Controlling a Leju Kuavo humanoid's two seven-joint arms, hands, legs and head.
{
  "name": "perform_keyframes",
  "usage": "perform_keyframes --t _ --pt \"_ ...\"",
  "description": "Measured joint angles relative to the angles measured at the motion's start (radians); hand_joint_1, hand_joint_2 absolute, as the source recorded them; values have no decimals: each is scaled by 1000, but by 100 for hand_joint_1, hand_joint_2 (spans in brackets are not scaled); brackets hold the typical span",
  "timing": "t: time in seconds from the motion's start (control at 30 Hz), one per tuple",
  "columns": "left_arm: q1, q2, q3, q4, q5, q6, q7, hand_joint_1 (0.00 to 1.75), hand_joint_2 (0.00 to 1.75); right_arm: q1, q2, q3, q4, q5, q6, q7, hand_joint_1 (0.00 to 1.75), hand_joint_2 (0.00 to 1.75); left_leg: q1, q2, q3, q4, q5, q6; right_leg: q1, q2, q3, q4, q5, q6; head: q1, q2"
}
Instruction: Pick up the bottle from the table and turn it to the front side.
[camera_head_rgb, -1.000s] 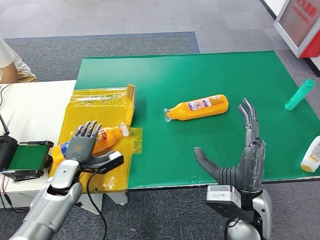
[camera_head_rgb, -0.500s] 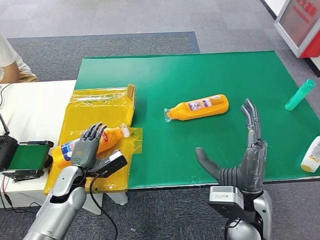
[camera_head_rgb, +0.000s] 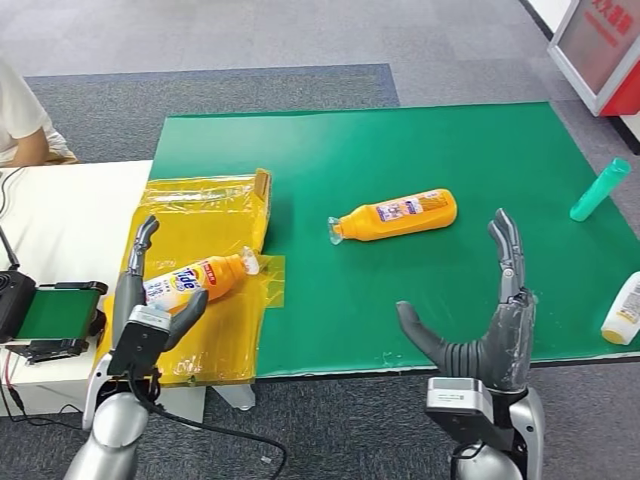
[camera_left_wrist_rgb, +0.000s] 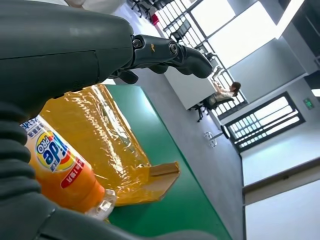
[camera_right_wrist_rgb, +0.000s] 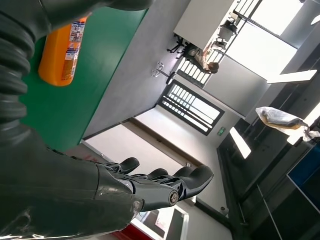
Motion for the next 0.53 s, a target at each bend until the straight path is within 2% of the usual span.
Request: perform_keyframes --t 0.13,0.33,0.43,0.53 --pt "31 -6 3 -45 218 -27 -37 0 175 -3 -6 5 18 -88 26 -10 0 175 0 0 0 0 0 0 0 0 0 0 0 0 0 0" --pt "88 0 4 -111 495 -176 -73 0 175 -28 -8 24 84 -328 79 -87 0 175 0 0 0 0 0 0 0 0 0 0 0 0 0 0" --pt "109 3 3 -129 534 -216 -88 0 175 -40 -8 35 117 -417 111 -101 0 175 0 0 0 0 0 0 0 0 0 0 0 0 0 0" --pt "118 10 3 -131 531 -220 -102 0 175 -43 -8 41 140 -426 137 -95 0 175 0 0 0 0 0 0 0 0 0 0 0 0 0 0"
